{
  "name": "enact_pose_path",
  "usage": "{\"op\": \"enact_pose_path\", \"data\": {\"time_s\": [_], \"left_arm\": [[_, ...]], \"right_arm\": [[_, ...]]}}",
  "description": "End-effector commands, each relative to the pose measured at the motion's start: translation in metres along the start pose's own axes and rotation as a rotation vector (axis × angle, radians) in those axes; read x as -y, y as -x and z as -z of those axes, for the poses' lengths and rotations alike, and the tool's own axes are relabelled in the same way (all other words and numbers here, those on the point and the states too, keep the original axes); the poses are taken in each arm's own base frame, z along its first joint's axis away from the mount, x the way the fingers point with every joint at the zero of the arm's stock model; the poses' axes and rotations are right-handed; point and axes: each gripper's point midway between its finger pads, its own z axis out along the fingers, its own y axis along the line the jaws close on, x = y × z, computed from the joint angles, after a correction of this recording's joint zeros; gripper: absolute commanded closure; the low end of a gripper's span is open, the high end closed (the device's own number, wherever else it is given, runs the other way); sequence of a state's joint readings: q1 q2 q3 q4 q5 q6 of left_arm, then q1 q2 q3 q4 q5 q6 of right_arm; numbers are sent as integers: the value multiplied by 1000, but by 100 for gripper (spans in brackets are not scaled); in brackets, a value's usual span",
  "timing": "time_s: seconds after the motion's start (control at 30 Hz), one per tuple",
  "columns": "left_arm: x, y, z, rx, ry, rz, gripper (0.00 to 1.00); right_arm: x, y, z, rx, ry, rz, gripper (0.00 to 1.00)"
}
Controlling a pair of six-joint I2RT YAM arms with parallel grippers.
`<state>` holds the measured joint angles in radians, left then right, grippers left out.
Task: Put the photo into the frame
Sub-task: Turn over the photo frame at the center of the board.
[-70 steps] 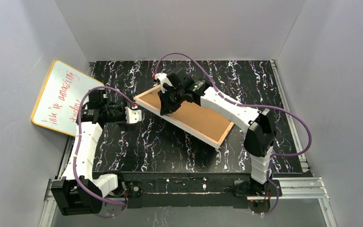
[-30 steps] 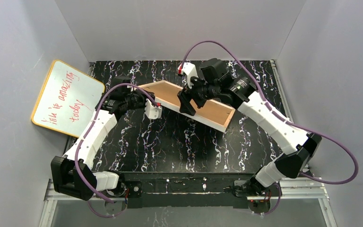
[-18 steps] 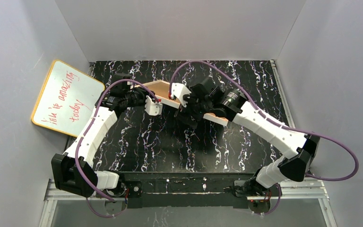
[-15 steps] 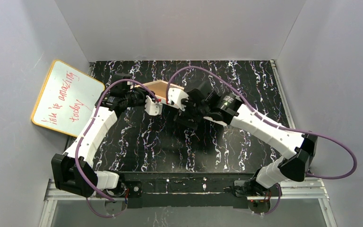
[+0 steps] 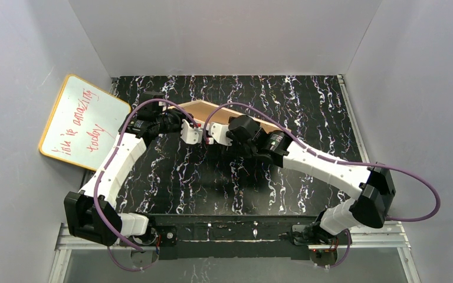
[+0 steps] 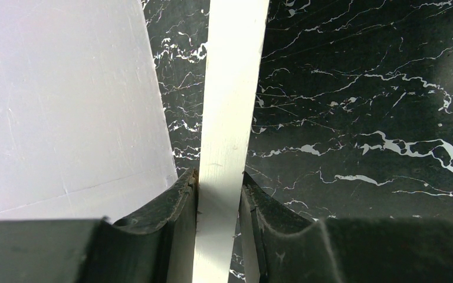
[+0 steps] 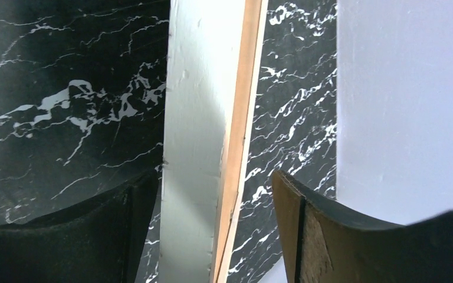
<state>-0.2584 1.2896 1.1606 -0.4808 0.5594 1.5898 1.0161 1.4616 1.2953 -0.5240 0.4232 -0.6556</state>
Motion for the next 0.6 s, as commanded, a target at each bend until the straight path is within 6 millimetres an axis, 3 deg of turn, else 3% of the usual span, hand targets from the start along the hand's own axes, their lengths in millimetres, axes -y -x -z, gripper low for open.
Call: {"op": "enact_pose_path", "data": {"time_s": [0.0,0.1,0.2,0.27,0.4,0.43,0.5,0.53,0.57], "left_arm": [[-14,15,14,38,44,8,95],[-14,16,14,41,43,8,95],[-13,16,14,42,41,11,95],[-13,16,15,41,39,15,95],[-15,17,16,43,43,27,93],[-16,17,16,44,47,33,87],[-26,17,18,39,84,67,59],[-35,17,21,36,124,92,28],[-45,17,24,35,175,132,5]], "right_arm": [[30,13,9,72,-137,23,23],[29,17,7,89,-132,23,31],[28,21,5,100,-108,26,57],[28,22,1,89,-89,22,69],[27,27,-1,88,-68,12,78],[29,30,-1,99,-68,2,80],[31,38,3,124,-63,-30,83],[36,45,7,145,-63,-53,83],[38,50,9,157,-61,-86,84]]}}
